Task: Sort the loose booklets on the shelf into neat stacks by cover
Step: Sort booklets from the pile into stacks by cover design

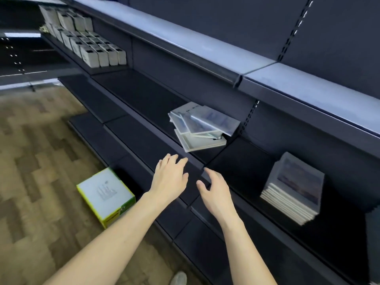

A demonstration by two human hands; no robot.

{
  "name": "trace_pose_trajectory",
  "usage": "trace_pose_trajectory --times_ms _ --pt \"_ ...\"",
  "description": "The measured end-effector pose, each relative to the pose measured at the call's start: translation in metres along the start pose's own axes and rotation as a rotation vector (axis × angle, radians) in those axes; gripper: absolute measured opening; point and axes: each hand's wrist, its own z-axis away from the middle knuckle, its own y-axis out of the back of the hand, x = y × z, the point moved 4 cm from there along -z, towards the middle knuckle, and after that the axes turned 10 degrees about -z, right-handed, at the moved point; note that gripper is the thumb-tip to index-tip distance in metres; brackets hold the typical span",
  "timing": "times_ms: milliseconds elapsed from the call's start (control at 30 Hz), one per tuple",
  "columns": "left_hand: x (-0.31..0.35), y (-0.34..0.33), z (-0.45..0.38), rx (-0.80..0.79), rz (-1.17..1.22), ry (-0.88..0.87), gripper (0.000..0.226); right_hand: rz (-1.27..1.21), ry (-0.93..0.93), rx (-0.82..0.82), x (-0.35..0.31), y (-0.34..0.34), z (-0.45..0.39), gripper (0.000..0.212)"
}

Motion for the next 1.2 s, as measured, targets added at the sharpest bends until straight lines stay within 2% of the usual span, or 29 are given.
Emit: trace_pose_trajectory --times_ms 233,400,533,600,767,833,933,1033,1200 --pt "-0.029 -0.014 -0.057 -0.024 -0.014 -0.001 0.054 -0.088 -0.017 0.010 -0.003 -0.029 -0.069 0.052" --pt "-0.046 -0.022 -0.114 -0.037 -0.037 -0.022 0.051 -0.110 -0.031 0.093 -0.006 -0.042 -0.136 0.048" --pt "-0.055 -0.025 -0.158 -0.022 -0.037 -0.032 0.049 -0.112 -0.042 0.172 0.002 -0.048 -0.188 0.065" --pt "-0.057 -0.027 -0.175 -0.014 -0.022 -0.039 0.049 -0.025 -0.083 0.224 0.011 -0.042 -0.212 0.071" --pt "-0.054 -0.036 -0.211 -0.058 0.020 -0.064 0.052 0.121 -0.215 0.412 0.023 -0.017 -0.248 0.073" --pt "-0.053 -0.040 -0.223 -0.089 0.008 -0.087 0.054 0.185 -0.221 0.453 0.027 -0.016 -0.257 0.075" --pt "-0.059 -0.045 -0.241 -0.117 -0.010 -0.141 0.056 0.188 -0.364 0.459 0.039 -0.010 -0.271 0.077" --pt "-0.065 -0.051 -0.261 -0.123 -0.022 -0.195 0.054 0.256 -0.461 0.456 0.046 -0.005 -0.276 0.071" --pt "-0.062 -0.057 -0.281 -0.166 -0.054 -0.280 0.051 0.382 -0.437 0.596 0.031 -0.016 -0.264 0.054"
